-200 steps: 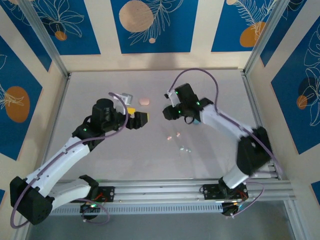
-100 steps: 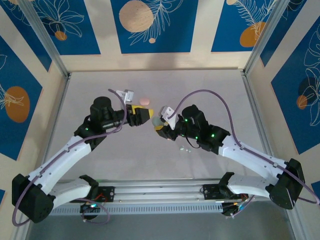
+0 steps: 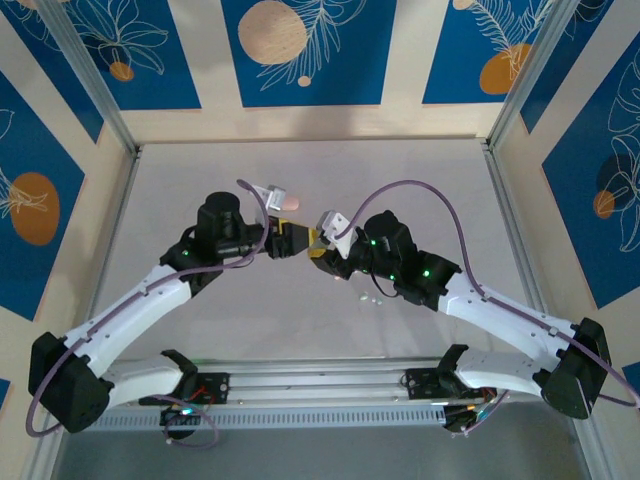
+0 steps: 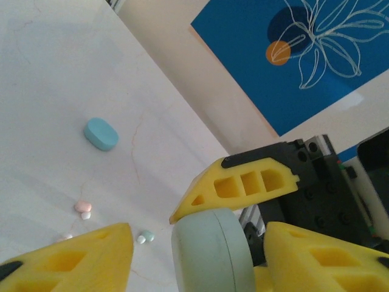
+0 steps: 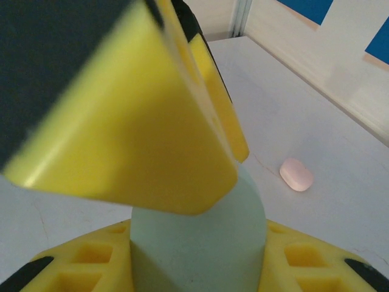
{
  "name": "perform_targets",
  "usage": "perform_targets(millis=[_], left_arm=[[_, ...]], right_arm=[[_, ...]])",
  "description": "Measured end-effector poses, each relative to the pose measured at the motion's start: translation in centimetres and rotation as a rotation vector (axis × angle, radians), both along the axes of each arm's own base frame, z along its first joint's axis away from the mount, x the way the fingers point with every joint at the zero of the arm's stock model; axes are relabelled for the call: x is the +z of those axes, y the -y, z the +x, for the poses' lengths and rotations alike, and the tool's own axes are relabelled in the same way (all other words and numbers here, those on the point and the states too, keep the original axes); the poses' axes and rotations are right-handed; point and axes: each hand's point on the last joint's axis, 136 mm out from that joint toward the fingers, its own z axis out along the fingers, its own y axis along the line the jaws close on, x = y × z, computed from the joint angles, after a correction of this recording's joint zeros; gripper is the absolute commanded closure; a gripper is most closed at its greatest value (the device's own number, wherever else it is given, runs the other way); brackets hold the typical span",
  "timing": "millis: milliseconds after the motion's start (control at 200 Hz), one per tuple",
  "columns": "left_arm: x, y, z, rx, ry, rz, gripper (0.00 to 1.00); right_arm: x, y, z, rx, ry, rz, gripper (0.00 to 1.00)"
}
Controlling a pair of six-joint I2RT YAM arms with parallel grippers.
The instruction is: Insert the wireless bluetooth earbuds into the charging case
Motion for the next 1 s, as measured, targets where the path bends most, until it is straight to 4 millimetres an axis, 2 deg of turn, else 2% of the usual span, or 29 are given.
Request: perform_targets(millis=[170, 385, 500, 595, 725, 880, 1000], left_arm=[[-0.5, 0.5, -0.3, -0.021, -0.005, 0.016, 0.50], [-0.6, 0.9, -0.5, -0.038, -0.011, 0.018, 0.74], [-0.6, 0.9, -0.4, -0.017, -0.037, 0.010, 0.83], [-0.1, 0.6, -0.1, 0.022, -0.056, -0.015, 0.83], [0.3, -0.1, 0.3, 0.107, -0.116, -0.111, 0.83], [0.6, -0.1, 0.6, 0.143, -0.214, -0.211, 0.84], [1.8, 0.0, 0.7, 0.148, -0.244, -0.271, 0.84]], right_arm=[[0.0, 0.0, 0.0, -0.002, 0.003, 0.001, 0.65], [-0.2, 0.1, 0.2, -0.011, 0.012, -0.017, 0.60], [-0.1, 0.2, 0.3, -0.016, 0.025, -0.024, 0.50], [0.3, 0.5, 0.2, -0.023, 0.058, -0.004, 0.43], [0.8, 2.1, -0.6, -0.011, 0.162, 0.076, 0.35], [-0.7, 3.2, -0.7, 0.003, 0.206, 0.107, 0.35], [0.5, 3.5, -0.1, 0.000, 0.230, 0.157, 0.35]])
